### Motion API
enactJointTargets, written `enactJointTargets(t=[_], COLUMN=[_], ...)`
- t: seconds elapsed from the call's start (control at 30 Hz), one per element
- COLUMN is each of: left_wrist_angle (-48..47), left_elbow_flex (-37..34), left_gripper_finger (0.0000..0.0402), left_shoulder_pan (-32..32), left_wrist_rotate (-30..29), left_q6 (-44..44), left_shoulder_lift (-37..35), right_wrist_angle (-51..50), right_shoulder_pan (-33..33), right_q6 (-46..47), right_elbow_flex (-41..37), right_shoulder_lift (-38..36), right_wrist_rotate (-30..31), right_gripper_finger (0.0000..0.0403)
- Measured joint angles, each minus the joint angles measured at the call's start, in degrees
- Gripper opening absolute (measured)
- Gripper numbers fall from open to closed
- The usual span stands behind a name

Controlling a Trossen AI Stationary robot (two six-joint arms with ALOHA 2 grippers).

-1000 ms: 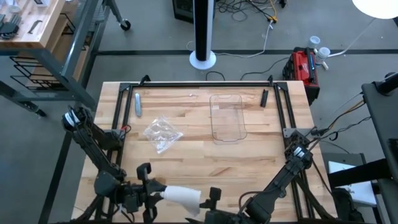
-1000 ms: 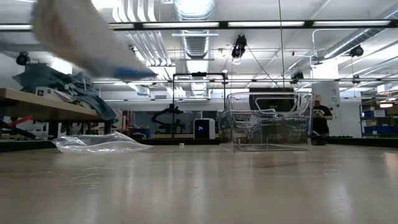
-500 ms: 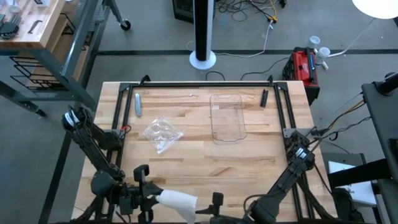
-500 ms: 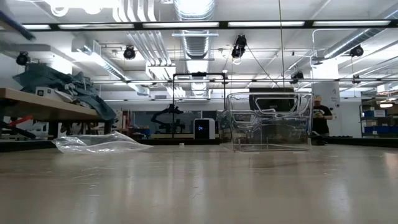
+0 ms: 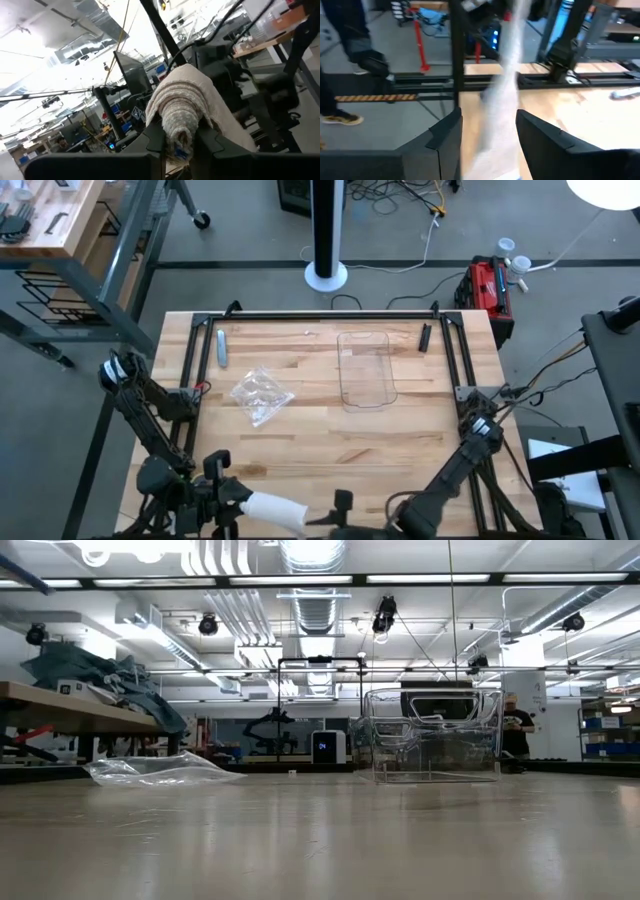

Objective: Roll bandage
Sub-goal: Roll the brown bandage

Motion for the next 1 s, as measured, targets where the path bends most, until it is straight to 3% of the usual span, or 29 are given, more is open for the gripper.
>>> enactJointTargets(t=[0.27, 0.5, 0.6, 1.0], left_wrist_angle=[0.4, -2.3, -3.0, -13.6], left_elbow_flex=[0.0, 0.0, 0.0, 0.0], left_gripper_finger=[0.0036, 0.0036, 0.0036, 0.0036], left_shoulder_pan=[-0.5, -1.1, -1.1, 0.3], left_wrist_rotate=[1.3, 13.2, 16.2, 16.7], left_q6=[-0.1, -0.1, -0.1, -6.3], left_shoulder_lift=[0.0, 0.0, 0.0, 0.1], right_wrist_angle=[-0.5, -6.0, -6.8, -7.8], right_shoulder_pan=[-2.8, -1.6, -1.2, -1.4], right_q6=[-0.4, -6.2, -7.0, -22.3], right_elbow_flex=[-0.2, -0.2, -0.2, -0.2], right_shoulder_lift=[2.4, 2.4, 2.4, 1.8], right_wrist_rotate=[0.4, 14.5, 18.4, 37.0], right_gripper_finger=[0.0161, 0.0015, 0.0012, 0.0001])
